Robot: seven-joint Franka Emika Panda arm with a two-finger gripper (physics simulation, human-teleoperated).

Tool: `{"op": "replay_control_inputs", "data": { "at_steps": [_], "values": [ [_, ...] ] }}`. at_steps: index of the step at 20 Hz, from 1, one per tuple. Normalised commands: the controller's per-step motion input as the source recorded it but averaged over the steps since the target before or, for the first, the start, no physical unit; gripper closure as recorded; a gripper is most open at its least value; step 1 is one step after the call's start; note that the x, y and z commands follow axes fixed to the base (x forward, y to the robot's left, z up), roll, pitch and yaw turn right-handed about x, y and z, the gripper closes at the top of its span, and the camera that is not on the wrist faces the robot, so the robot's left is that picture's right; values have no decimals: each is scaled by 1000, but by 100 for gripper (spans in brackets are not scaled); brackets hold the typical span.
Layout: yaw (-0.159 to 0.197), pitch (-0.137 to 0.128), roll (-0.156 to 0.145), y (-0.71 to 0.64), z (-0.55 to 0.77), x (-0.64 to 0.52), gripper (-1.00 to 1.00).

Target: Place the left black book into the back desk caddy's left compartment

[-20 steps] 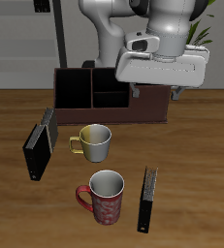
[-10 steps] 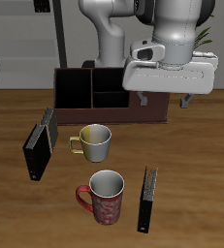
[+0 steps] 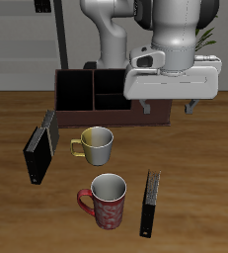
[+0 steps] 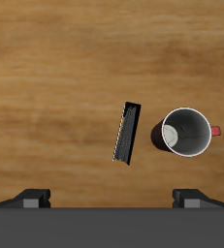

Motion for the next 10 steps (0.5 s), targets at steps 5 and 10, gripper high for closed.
{"op": "replay_control_inputs", "data": {
  "at_steps": [5,10],
  "values": [
    [13,-1,10,-52,-87,100,-100],
    [-10,12,6,-125,-244,82,-100]
  ]
}}
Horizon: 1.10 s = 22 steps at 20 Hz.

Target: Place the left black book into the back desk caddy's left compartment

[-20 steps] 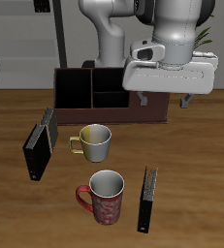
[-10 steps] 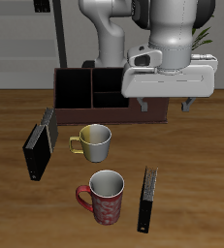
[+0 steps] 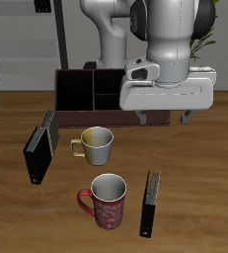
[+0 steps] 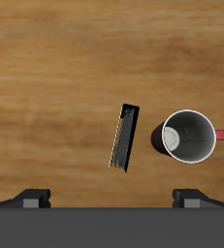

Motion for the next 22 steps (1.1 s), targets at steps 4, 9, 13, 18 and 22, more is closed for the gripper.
{"op": "replay_control_inputs", "data": {
  "at_steps": [4,9,13,18,22],
  "values": [
    [-33,10,9,-76,-281,36,-100],
    [-30,28,10,-144,-265,25,-100],
    [-13,-20,9,-63,-100,-29,-100],
    [-19,-21,-11,-90,-64,-36,-100],
    [0,-7,-2,14,-31,12,-100]
  ]
}}
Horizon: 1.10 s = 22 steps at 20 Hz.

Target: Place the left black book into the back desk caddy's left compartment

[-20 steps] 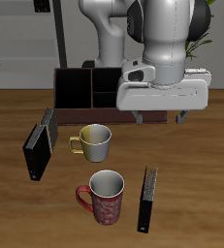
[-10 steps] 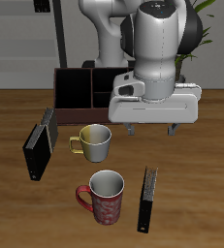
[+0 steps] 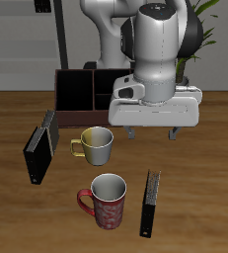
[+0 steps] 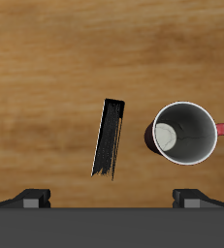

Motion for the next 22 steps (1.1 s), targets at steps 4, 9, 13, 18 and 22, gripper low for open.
{"op": "replay_control_inputs", "data": {
  "at_steps": [4,9,13,18,22],
  "values": [
    [13,18,-3,26,-41,95,-100],
    [-15,6,1,85,10,48,-100],
    [-3,1,5,93,30,68,-100],
    [-7,-2,3,103,86,157,-100],
    [-8,13,-22,21,26,178,-100]
  ]
}}
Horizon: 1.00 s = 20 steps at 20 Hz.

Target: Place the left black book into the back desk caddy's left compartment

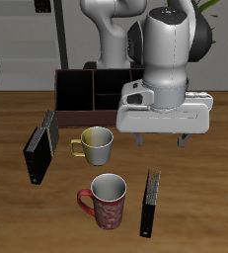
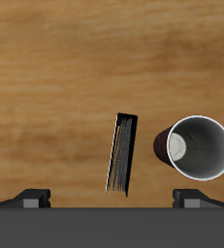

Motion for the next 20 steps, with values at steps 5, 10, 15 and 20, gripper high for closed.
{"op": "replay_control_inputs", "data": {
  "at_steps": [5,10,15,20],
  "values": [
    [13,-8,-17,-79,12,124,-100],
    [1,7,-11,-77,-98,85,-100],
    [-1,28,10,51,-220,81,-100],
    [-10,9,6,48,-175,40,-100]
  ]
}}
